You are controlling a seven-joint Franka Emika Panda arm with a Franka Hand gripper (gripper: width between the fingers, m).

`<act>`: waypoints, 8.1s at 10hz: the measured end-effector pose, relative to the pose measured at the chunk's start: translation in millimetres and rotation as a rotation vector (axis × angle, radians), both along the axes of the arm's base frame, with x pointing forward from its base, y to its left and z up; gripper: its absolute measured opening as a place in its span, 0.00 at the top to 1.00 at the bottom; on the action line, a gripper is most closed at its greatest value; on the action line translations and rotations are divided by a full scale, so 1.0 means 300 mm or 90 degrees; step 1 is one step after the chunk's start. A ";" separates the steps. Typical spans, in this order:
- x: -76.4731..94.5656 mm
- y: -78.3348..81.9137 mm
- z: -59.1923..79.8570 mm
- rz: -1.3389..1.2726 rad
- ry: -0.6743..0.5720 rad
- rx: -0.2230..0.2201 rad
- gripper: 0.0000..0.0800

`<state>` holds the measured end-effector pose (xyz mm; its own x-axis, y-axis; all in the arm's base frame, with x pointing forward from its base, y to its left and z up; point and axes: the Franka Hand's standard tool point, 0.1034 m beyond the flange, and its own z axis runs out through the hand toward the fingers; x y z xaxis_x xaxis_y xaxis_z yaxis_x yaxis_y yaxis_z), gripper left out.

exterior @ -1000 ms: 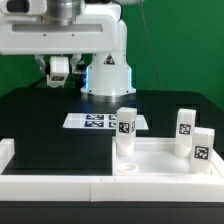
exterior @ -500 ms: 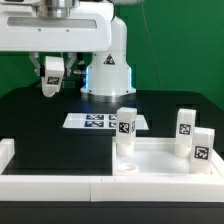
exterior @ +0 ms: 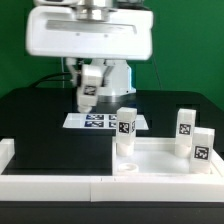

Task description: Assemble square table

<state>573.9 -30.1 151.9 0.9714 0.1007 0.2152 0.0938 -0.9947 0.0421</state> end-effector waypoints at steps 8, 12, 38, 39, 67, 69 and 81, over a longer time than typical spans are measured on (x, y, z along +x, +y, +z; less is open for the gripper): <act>0.018 0.026 -0.011 0.007 -0.011 0.012 0.64; 0.122 0.073 -0.049 -0.020 -0.011 0.038 0.64; 0.129 0.116 -0.195 -0.237 -0.220 0.030 0.64; 0.130 0.117 -0.202 -0.235 -0.221 0.028 0.64; 0.154 0.183 -0.207 -0.264 0.061 0.124 0.19; 0.185 0.147 -0.229 -0.252 0.162 0.124 0.19; 0.174 0.096 -0.259 -0.457 0.171 0.117 0.64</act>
Offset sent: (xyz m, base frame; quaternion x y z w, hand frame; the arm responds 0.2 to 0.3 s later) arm 0.0000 0.0000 0.0000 0.0000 0.0650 0.0000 0.9979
